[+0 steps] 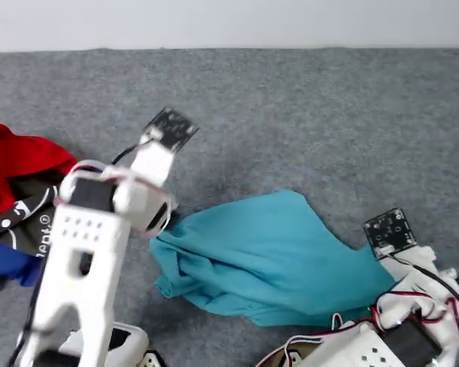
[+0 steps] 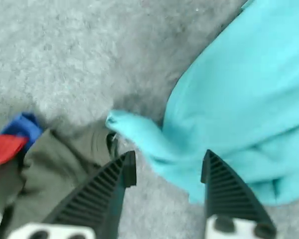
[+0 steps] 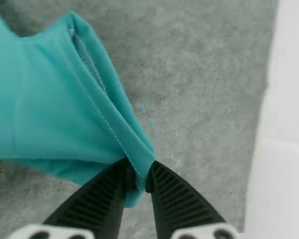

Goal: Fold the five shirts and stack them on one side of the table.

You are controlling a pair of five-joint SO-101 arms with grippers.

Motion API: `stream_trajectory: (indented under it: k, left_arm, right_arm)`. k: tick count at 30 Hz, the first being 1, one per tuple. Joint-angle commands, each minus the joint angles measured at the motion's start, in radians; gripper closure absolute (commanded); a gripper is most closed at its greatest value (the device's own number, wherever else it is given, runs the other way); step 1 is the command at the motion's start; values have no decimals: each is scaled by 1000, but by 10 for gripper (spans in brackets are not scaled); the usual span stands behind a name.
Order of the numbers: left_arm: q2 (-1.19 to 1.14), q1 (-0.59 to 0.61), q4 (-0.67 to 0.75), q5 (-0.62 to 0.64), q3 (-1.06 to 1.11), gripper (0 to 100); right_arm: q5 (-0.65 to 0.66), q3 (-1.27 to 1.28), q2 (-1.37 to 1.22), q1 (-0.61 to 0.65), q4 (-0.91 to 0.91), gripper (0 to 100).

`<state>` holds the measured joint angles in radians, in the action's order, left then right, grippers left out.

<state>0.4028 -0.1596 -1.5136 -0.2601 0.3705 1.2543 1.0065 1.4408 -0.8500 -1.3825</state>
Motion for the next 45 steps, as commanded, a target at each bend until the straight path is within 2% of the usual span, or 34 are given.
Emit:
stream_trajectory:
  k: [1,6,9,16,27,32,45]
  left_arm:
    - [-193,-83,29,35,-191,782]
    - [-480,-232,31,38,-461,779]
    - [-666,-285,31,38,-636,779]
    - [-1077,-304,-21,35,-1063,778]
    - [-1585,-344,-233,9,-1721,778]
    - [-1680,-350,-241,6,-1817,778]
    - [-1676,-414,-244,5,-1771,823]
  right_arm:
    - [9,-3,7,-16,-15,990]
    - [8,51,7,-16,-21,990]
    - [-48,48,7,-16,-21,990]
    - [-69,49,7,-18,-22,990]
    - [-126,51,7,-16,-22,990]
    - [-126,51,7,-16,-22,990]
    - [-126,54,7,-16,-21,990]
